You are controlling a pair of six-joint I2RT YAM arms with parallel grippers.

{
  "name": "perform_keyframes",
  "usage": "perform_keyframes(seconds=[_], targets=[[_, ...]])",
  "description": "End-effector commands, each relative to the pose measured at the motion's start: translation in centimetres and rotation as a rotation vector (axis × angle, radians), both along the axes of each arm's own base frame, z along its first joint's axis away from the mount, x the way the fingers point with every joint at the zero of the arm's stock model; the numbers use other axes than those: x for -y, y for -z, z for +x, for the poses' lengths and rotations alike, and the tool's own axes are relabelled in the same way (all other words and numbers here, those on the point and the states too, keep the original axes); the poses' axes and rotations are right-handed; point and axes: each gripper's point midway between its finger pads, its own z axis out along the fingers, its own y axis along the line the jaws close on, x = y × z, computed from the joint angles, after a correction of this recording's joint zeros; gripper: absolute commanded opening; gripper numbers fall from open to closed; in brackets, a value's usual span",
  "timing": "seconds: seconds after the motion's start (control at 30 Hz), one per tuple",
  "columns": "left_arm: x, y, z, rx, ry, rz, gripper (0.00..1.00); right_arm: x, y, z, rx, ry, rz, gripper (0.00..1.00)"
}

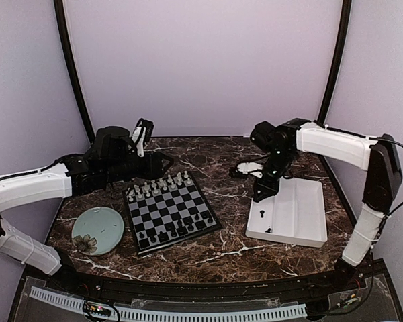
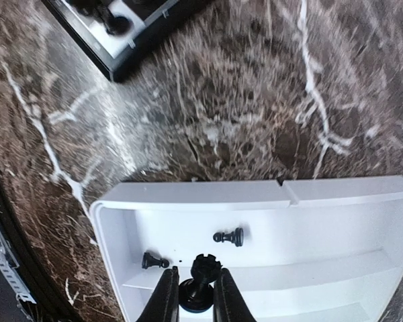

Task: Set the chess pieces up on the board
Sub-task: Pass from the right arm to the left

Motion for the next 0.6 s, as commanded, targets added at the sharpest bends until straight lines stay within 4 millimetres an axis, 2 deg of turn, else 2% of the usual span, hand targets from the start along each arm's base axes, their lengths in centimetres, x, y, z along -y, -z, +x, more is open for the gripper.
perform_keyframes(seconds=[0.0, 0.03, 0.1, 0.27, 0.4, 0.57], targets=[[3.6, -1.1, -0.7, -0.022, 0.171, -0.097, 0.53, -3.4, -5.2, -1.0, -0.001, -0.068, 0.287, 0.06], [4.7, -1.8, -1.4, -0.026, 0.242, -0.130, 0.51, -4.0, -6.1, -1.3, -0.001, -0.085, 0.336, 0.06], [6.5, -1.5, -2.0, -0.066, 0.327, -0.157, 0.48, -5.1, -7.7, -1.5, 0.008, -0.107, 0.424, 0.06], [9.2, -2.0, -3.3, -0.143, 0.469, -0.259, 0.45, -7.4, -10.8, -1.9, 0.007, -0.162, 0.590, 0.07], [11.4, -3.3, -4.2, -0.152, 0.575, -0.336, 0.44, -8.9, -12.0, -1.9, -0.010, -0.197, 0.637, 0.07], [13.5, -2.7, -4.9, -0.202, 0.640, -0.339, 0.44, -10.4, -13.0, -2.0, 0.012, -0.228, 0.664, 0.07]])
